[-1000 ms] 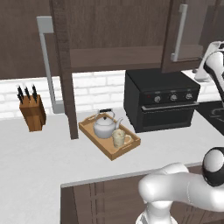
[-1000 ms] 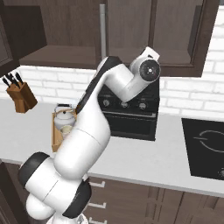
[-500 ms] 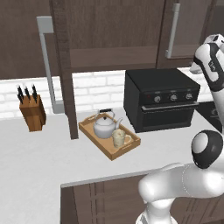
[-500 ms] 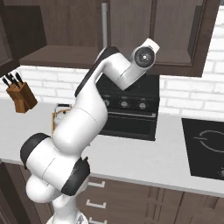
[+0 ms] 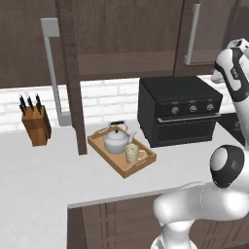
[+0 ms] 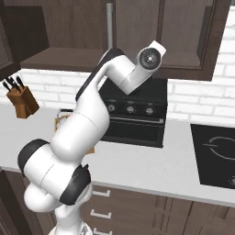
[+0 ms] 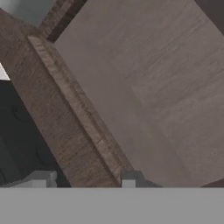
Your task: Pick the kettle from the counter and place it on the tray. Then pick the mug from the cabinet and place it on the tray. Then close the cabinet doors.
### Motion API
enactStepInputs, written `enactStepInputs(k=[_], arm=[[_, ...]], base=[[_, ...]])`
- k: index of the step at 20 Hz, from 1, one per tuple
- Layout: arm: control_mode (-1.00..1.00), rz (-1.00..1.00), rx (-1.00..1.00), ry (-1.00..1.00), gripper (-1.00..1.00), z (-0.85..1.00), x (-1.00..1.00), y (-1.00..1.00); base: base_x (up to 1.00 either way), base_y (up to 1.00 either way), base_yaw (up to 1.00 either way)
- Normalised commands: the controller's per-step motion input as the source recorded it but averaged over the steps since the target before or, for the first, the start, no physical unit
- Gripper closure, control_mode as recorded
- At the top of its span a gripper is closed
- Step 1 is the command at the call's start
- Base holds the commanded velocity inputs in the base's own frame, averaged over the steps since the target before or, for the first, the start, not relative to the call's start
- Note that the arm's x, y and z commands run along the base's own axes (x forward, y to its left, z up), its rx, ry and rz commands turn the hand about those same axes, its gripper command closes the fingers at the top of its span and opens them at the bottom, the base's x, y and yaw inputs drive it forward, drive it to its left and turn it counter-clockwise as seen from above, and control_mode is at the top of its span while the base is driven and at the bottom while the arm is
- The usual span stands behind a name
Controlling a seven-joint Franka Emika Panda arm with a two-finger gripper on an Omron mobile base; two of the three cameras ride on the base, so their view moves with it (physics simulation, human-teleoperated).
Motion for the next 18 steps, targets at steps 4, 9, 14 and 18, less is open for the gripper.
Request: enactStepInputs(k=[4, 9, 14, 18], arm=[[-1.0, -0.01, 0.0, 0.0, -1.0, -0.75, 0.03, 0.18], [-1.0, 0.0, -0.01, 0.0, -1.0, -0.68, -0.05, 0.27], [-1.0, -0.01, 0.0, -0.01, -1.0, -0.17, -0.54, 0.12], [-1.0, -0.01, -0.03, 0.0, -1.0, -0.12, -0.67, 0.17]], base=[[0.0, 0.0, 0.0], [0.0, 0.0, 0.0], [0.0, 0.0, 0.0], [0.0, 0.0, 0.0]])
